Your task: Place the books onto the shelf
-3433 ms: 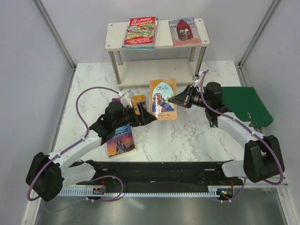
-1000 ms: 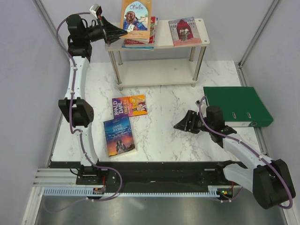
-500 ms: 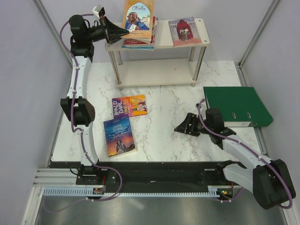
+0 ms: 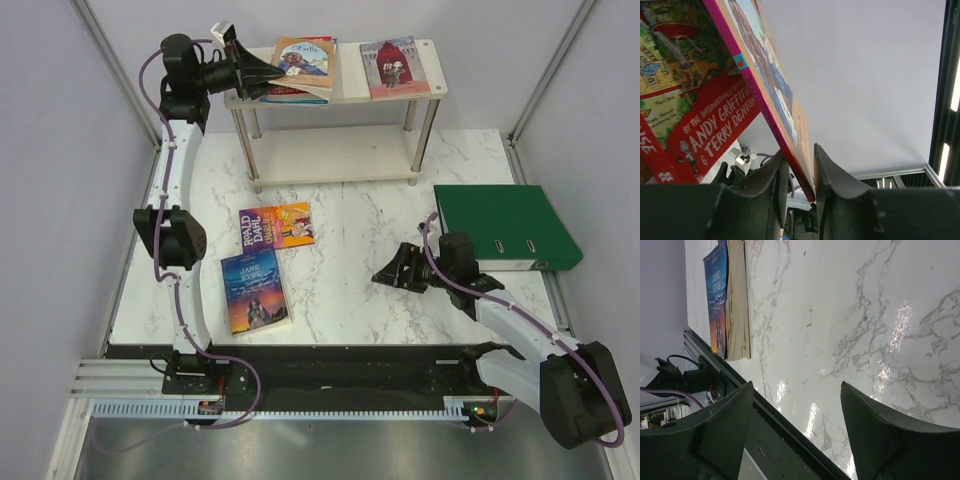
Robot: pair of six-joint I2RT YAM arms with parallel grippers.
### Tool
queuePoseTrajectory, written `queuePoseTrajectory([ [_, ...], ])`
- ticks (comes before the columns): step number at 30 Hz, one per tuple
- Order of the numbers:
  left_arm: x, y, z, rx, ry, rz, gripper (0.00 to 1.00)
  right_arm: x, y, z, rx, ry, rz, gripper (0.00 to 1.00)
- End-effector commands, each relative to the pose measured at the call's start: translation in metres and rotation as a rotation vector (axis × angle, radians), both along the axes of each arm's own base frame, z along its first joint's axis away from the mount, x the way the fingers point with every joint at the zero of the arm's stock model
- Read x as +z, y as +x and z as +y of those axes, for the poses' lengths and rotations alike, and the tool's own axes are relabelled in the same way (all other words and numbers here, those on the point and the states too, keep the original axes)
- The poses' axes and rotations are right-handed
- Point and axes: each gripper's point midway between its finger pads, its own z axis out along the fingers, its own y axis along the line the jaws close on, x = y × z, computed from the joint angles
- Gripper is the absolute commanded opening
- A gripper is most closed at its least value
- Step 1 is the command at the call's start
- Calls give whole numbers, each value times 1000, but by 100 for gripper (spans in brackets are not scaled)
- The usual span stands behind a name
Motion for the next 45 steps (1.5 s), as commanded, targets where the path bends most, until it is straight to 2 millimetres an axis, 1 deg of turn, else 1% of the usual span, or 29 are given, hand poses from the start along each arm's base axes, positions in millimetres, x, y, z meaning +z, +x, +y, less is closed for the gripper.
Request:
queuePoseTrajectory([
  [1, -8, -5, 0, -1, 32, -10, 33, 5, 3, 0, -4, 0, -46, 78],
  [3, -11, -6, 0, -1, 42, -11, 33, 6, 3, 0, -4, 2, -45, 78],
  [6, -16, -8, 2, 22, 64, -11, 37, 6, 2, 0, -5, 4, -48, 78],
  [7, -21, -8, 3, 30, 68, -3, 42, 6, 2, -1, -4, 4, -51, 78],
  [8, -18, -10, 3, 33, 71, -11, 45, 7, 2, -1, -6, 4, -51, 78],
  [9, -17, -12, 3, 30, 72, -14, 60, 6, 1, -1, -7, 4, -49, 78],
  [10, -17, -13, 3, 28, 73, -14, 99, 6, 1, -1, -7, 4, -49, 78],
  [14, -8, -21, 3, 32, 87, -50, 100, 4, 0, -2, -10, 3, -47, 78],
  [18, 9, -34, 4, 41, 94, -93, 100, 3, -2, -2, -9, 3, -42, 79],
  [20, 14, -38, 5, 43, 94, -105, 100, 3, -1, -2, -11, 3, -47, 79],
  [22, 15, -40, 6, 42, 101, -96, 100, 3, -1, -2, -13, 4, -44, 79],
  [24, 12, -40, 7, 43, 106, -83, 100, 3, -2, -2, -11, 5, -46, 79],
  [30, 1, -52, 8, 42, 132, -53, 100, 4, -2, -2, -13, 5, -47, 79],
  [31, -5, -52, 8, 42, 140, -49, 100, 3, -2, -2, -13, 4, -48, 79],
  [32, -6, -55, 8, 43, 144, -42, 100, 3, -2, -2, -13, 5, -45, 79],
  [36, -18, -54, 11, 70, 182, -18, 100, 2, -2, -2, -14, 5, -44, 79],
  [37, -21, -54, 12, 78, 198, -35, 100, 2, -2, -3, -14, 5, -43, 79],
  [38, -21, -57, 13, 85, 209, -31, 100, 2, -3, -3, -14, 5, -43, 79],
  [39, -22, -55, 14, 108, 226, -37, 100, 2, -3, -3, -14, 5, -43, 79],
  [41, -24, -57, 17, 128, 264, -78, 100, 0, -3, -3, -15, 3, -40, 79],
  [42, -21, -61, 19, 155, 285, -87, 100, 0, -4, -3, -15, 3, -38, 79],
  [43, -21, -63, 21, 163, 308, -120, 100, -1, -4, -3, -14, 3, -38, 79],
  [45, -21, -72, 26, 198, 349, -126, 100, -3, -5, -3, -15, 0, -34, 79],
])
